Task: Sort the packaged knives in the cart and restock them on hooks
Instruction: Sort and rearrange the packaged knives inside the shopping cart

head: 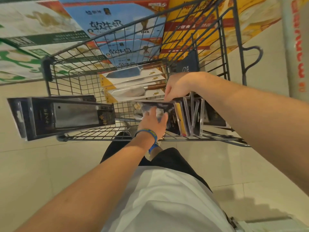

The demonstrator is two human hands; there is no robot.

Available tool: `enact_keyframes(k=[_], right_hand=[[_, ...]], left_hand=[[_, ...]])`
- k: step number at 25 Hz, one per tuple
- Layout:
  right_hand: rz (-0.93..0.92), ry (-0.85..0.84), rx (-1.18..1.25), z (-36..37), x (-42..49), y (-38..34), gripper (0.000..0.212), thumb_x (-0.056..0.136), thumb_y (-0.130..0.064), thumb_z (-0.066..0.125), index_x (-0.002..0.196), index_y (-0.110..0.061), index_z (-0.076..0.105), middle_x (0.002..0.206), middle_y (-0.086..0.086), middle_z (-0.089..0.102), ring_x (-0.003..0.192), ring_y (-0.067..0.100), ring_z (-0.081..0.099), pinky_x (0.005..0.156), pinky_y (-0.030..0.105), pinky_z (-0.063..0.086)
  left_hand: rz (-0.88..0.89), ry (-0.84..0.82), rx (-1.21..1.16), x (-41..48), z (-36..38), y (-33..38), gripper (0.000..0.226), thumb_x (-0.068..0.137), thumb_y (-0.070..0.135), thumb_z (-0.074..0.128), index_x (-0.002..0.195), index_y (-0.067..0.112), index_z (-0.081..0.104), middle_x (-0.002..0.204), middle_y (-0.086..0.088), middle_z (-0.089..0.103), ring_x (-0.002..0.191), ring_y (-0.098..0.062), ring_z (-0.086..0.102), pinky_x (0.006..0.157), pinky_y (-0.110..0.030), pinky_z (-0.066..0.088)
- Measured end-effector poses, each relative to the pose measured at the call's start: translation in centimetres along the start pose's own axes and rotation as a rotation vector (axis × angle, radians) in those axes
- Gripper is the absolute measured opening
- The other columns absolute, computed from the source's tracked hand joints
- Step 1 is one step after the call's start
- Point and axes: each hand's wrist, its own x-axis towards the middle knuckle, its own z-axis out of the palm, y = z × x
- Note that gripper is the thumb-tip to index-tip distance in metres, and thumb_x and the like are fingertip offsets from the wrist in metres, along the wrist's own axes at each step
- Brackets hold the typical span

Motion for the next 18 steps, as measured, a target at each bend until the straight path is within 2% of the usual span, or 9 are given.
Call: enact_keyframes(k=[1,3,5,7,11,13,14,15,18], right_hand=[[-0.001,-0.013,-0.016,0.0,0.0,0.0,0.032,0.093,-0.043,0.063,0.107,-0.018,0.078,0.115,0.004,0.074,0.1,0.028,0.067,0.088,0.044,0.055],[0.034,-0.008,-0.036,0.5,0.1,0.5,0.032,0.097,-0.036,0.058,0.11,-0.013,0.076,0.12,0.009,0.072,0.106,0.032,0.066,0.086,0.044,0.055],[0.103,0.084,0.051,0.7,-0.3,1.5,0.034,0.103,-0.031,0.05,0.117,-0.012,0.074,0.125,0.008,0.07,0.107,0.03,0.064,0.083,0.037,0.052],[0.187,0.185,0.078,0.7,-0.4,3.1,0.035,0.108,-0.027,0.039,0.114,-0.009,0.069,0.119,0.011,0.066,0.104,0.028,0.06,0.083,0.034,0.045],[0.263,-0.027,-0.035,0.7,-0.5,4.6,0.036,0.106,-0.032,0.047,0.119,-0.007,0.069,0.118,0.012,0.068,0.106,0.03,0.065,0.094,0.038,0.054],[0.254,-0.084,-0.091,0.6,0.2,4.6,0.033,0.106,-0.029,0.046,0.109,-0.006,0.069,0.103,0.012,0.069,0.086,0.027,0.068,0.074,0.032,0.056],[0.263,-0.088,-0.132,0.5,0.6,4.4,0.032,0.106,-0.027,0.045,0.102,-0.006,0.067,0.093,0.011,0.067,0.072,0.024,0.064,0.06,0.029,0.051],[0.27,-0.088,-0.183,0.6,1.2,4.2,0.029,0.105,-0.025,0.043,0.097,-0.007,0.065,0.087,0.01,0.063,0.064,0.021,0.06,0.053,0.028,0.046],[0.255,-0.093,-0.284,1.4,4.1,3.5,0.023,0.101,-0.019,0.041,0.087,-0.009,0.057,0.09,0.008,0.056,0.07,0.023,0.053,0.07,0.033,0.043]], left_hand=[[-0.014,-0.042,-0.038,0.4,0.0,0.3,0.065,0.094,0.061,0.034,0.151,0.034,0.018,0.147,-0.019,0.037,0.127,-0.037,0.046,0.095,-0.047,0.046],[-0.008,-0.137,-0.117,0.7,0.3,0.9,0.072,0.091,0.068,0.037,0.152,0.044,0.007,0.158,-0.014,0.021,0.137,-0.038,0.035,0.101,-0.047,0.039],[0.034,-0.187,-0.104,1.0,0.8,1.5,0.078,0.088,0.071,0.04,0.152,0.044,0.004,0.159,-0.012,0.021,0.136,-0.037,0.037,0.099,-0.04,0.039],[0.046,-0.218,-0.086,1.4,1.1,2.0,0.089,0.082,0.079,0.042,0.153,0.043,0.002,0.16,-0.01,0.019,0.132,-0.038,0.044,0.104,-0.046,0.044],[0.094,-0.237,-0.029,1.5,0.9,2.5,0.104,0.072,0.086,0.048,0.15,0.049,-0.009,0.156,-0.012,0.028,0.129,-0.037,0.047,0.103,-0.048,0.045],[0.136,-0.226,0.022,1.3,0.8,2.3,0.103,0.074,0.084,0.047,0.151,0.047,-0.01,0.154,-0.011,0.031,0.13,-0.036,0.047,0.103,-0.046,0.046],[0.14,-0.226,0.025,1.1,0.8,2.4,0.103,0.074,0.085,0.046,0.152,0.046,-0.01,0.153,-0.01,0.032,0.129,-0.036,0.047,0.103,-0.045,0.046],[0.132,-0.228,0.007,0.9,1.0,2.5,0.105,0.071,0.087,0.045,0.151,0.046,-0.008,0.151,-0.01,0.034,0.128,-0.036,0.047,0.102,-0.045,0.047],[0.091,-0.237,-0.065,0.0,2.1,3.3,0.122,0.051,0.098,0.046,0.149,0.049,-0.008,0.154,-0.009,0.028,0.131,-0.035,0.045,0.1,-0.045,0.049]])
